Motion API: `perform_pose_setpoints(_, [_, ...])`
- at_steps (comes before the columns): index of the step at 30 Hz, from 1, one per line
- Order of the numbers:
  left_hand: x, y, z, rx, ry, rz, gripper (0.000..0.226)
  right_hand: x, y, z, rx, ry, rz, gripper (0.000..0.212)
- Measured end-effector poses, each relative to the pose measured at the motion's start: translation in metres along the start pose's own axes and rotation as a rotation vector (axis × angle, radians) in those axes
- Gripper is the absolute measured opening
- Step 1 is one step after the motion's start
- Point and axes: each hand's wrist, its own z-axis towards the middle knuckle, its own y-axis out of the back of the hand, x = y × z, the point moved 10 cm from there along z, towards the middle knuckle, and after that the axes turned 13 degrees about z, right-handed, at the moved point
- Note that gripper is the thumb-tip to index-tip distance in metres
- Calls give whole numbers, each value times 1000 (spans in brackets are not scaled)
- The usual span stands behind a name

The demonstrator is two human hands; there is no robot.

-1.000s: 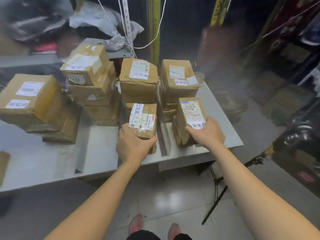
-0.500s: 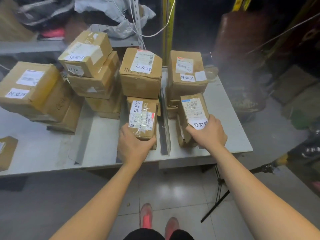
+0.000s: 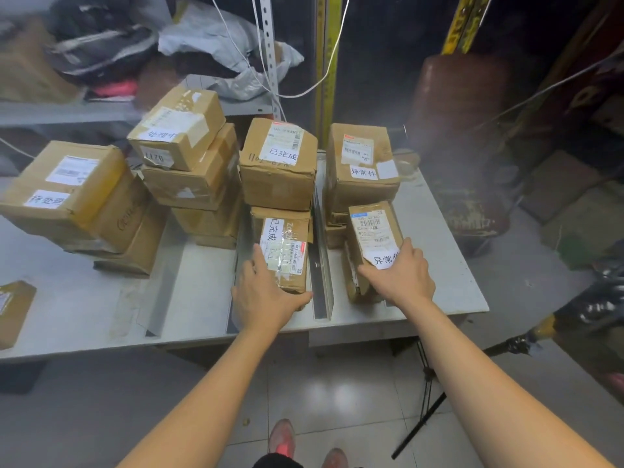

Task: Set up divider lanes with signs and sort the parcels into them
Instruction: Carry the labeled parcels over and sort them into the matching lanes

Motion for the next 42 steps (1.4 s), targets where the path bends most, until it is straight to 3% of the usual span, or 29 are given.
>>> perform_pose_setpoints(5, [-7,17,6,-26,-111,49,137,10,9,-3,-38,68,15,103])
perform_pose_setpoints(10, [-5,41,9,-39,-158,-24,119,43,16,-15,-81,253,88,92])
perform_pose_setpoints(15, [-6,83,11,-142,-251,188,75,83,2,-28,65,399,89,82])
perform_pose_setpoints(21, [25,140,10,-220,-250,367,70,151,-22,-62,262,620,-17,75])
perform_pose_setpoints(34, [241,208,-9,-171,16,400,62,290,-135,-184,381,900,-242,80])
perform_pose_setpoints(42, [420,221,-7,-92,106,252,70,378,-246,-279,428,908,-251,74])
